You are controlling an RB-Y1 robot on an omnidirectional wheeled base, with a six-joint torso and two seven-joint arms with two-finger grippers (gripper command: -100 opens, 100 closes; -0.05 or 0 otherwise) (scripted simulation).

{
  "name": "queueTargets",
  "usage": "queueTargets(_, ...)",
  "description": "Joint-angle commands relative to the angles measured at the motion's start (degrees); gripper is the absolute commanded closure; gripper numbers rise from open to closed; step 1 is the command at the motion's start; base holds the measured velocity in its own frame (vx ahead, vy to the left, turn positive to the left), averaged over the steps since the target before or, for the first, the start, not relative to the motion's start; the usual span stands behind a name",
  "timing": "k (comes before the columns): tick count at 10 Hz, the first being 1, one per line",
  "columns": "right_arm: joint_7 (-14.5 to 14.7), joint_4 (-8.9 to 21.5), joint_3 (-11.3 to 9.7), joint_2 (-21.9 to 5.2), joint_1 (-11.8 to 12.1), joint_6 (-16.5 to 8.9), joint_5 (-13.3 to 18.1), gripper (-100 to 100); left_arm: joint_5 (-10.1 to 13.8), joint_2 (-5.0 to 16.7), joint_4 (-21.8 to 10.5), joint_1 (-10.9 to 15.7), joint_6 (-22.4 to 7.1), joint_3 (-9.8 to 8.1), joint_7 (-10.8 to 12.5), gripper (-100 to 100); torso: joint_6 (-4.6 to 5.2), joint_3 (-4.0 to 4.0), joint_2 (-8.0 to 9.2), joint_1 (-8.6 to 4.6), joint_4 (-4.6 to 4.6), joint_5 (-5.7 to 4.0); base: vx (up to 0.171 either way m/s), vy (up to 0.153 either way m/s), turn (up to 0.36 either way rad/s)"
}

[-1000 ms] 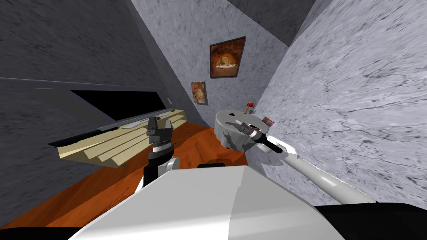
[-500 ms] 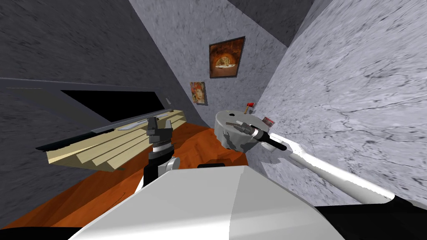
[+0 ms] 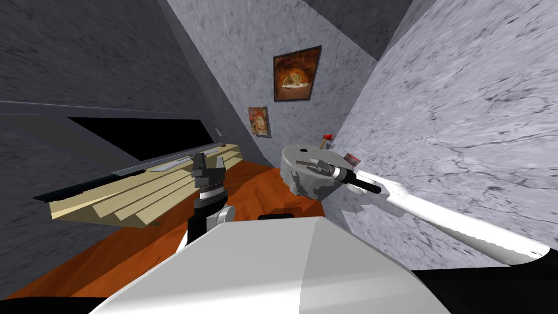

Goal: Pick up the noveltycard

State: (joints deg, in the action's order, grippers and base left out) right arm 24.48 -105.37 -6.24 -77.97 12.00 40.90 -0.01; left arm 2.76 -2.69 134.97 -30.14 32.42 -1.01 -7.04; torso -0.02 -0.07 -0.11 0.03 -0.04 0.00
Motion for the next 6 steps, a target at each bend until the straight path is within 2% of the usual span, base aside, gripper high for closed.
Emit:
queueTargets(1,0.4,1.79,-0.81,-2.86,0.12,1.25,0.81,-100,0.0,0.0,0.0,0.0,0.0,0.0,0.0,0,0.0,0.0,0.0,0.0,0.0,0.0,0.04,0.014,-0.012)
queueTargets(2,0.4,1.79,-0.81,-4.65,0.12,1.25,0.81,-100,0.0,0.0,0.0,0.0,0.0,0.0,0.0,0,0.0,-0.02,-0.05,0.0,-0.01,0.0,0.046,0.02,-0.01)
queueTargets(3,0.64,3.55,-1.73,-6.44,0.3,2.43,1.68,-100,0.0,0.0,0.0,0.0,0.0,0.0,0.0,0,0.0,-0.04,-0.07,0.01,-0.01,0.0,0.065,0.036,-0.003)
queueTargets(5,0.64,3.55,-1.73,-9.05,0.3,2.43,1.68,-100,0.0,0.0,0.0,0.0,0.0,0.0,0.0,0,0.0,-0.07,-0.11,0.04,-0.03,0.01,0.035,0.015,-0.002)
queueTargets(6,0.78,5.34,-2.72,-11.2,0.64,3.62,2.62,-100,0.0,0.0,0.0,0.0,0.0,0.0,0.0,0,0.0,-0.01,-0.01,-0.02,-0.01,-0.01,0.034,0.012,0.011)
